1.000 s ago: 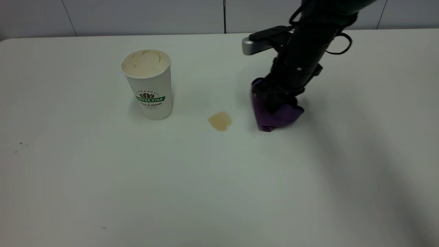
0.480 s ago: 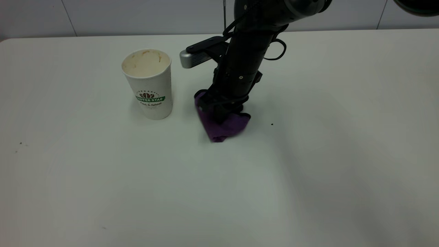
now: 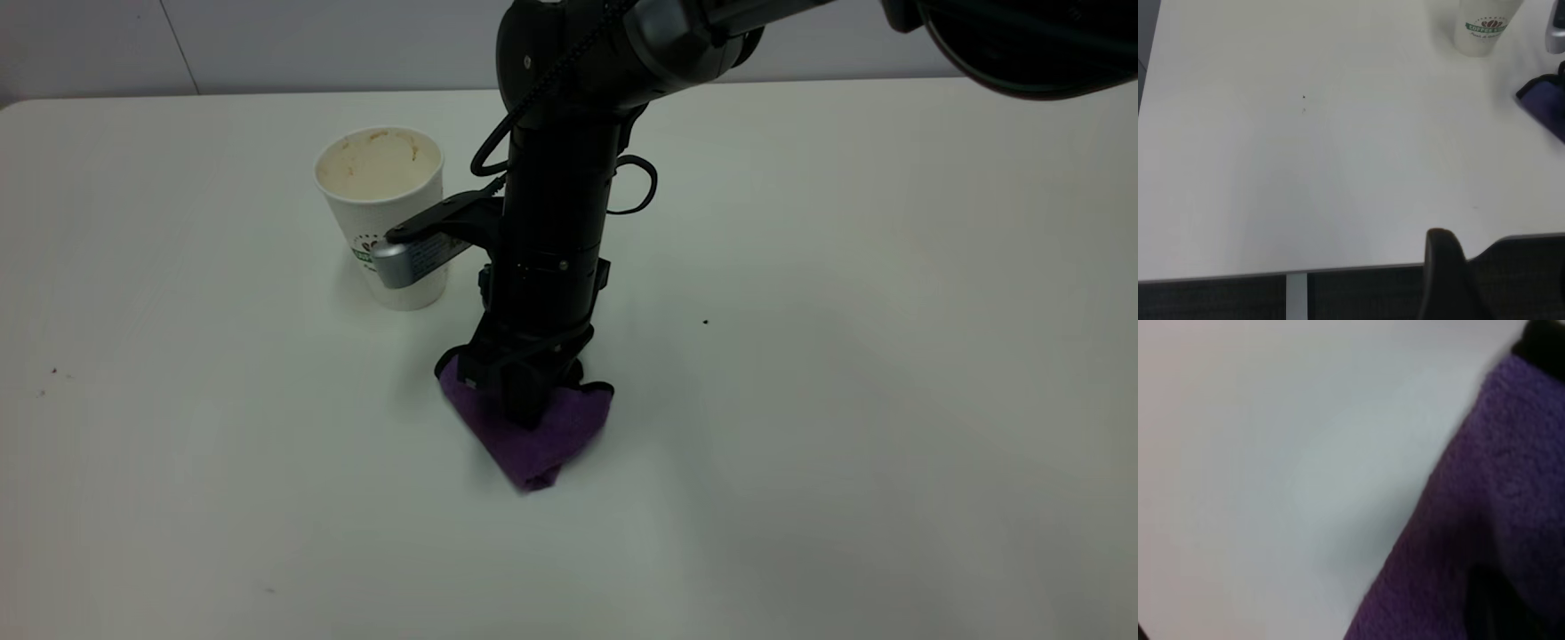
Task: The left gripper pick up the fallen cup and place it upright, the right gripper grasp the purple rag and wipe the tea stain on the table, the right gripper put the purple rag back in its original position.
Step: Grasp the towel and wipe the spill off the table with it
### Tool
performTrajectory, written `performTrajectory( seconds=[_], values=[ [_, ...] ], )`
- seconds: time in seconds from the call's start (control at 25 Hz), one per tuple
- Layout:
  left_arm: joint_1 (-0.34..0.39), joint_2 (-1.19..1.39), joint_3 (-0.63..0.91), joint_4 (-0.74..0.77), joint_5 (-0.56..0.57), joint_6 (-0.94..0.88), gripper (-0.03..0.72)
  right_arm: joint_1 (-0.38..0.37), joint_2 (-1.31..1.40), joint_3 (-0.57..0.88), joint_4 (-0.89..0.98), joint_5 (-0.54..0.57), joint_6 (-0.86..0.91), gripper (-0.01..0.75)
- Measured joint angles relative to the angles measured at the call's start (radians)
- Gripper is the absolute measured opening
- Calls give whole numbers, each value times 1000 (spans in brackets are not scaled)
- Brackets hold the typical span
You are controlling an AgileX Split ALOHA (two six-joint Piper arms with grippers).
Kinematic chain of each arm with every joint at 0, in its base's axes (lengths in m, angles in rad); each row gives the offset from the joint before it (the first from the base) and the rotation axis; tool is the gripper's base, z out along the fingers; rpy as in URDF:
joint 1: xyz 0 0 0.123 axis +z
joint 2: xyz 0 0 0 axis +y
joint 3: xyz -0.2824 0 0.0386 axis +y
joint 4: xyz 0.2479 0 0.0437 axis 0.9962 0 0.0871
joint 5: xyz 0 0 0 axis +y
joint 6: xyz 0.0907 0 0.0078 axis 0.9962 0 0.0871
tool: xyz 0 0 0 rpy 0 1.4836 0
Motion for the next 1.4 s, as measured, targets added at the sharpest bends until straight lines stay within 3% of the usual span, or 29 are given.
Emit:
performTrajectory(
  seconds=[0.24, 0.52, 0.72, 0.92, 1.2, 1.4],
  values=[
    [0, 0, 0, 0, 0, 0, 442, -36, -1, -1, -176, -105, 187, 73],
    [0, 0, 0, 0, 0, -1, 442, -230, -2, -5, -423, -92, 386, 73],
    [0, 0, 0, 0, 0, -2, 442, -392, -4, -5, -404, -18, 393, 73],
    [0, 0, 0, 0, 0, -2, 442, -502, -4, -6, -256, 64, 354, 76],
    [0, 0, 0, 0, 0, -2, 442, -523, -4, -6, -125, 93, 232, 100],
    [0, 0, 0, 0, 0, -2, 442, -484, -3, -6, -120, 93, 163, 197]
  ],
)
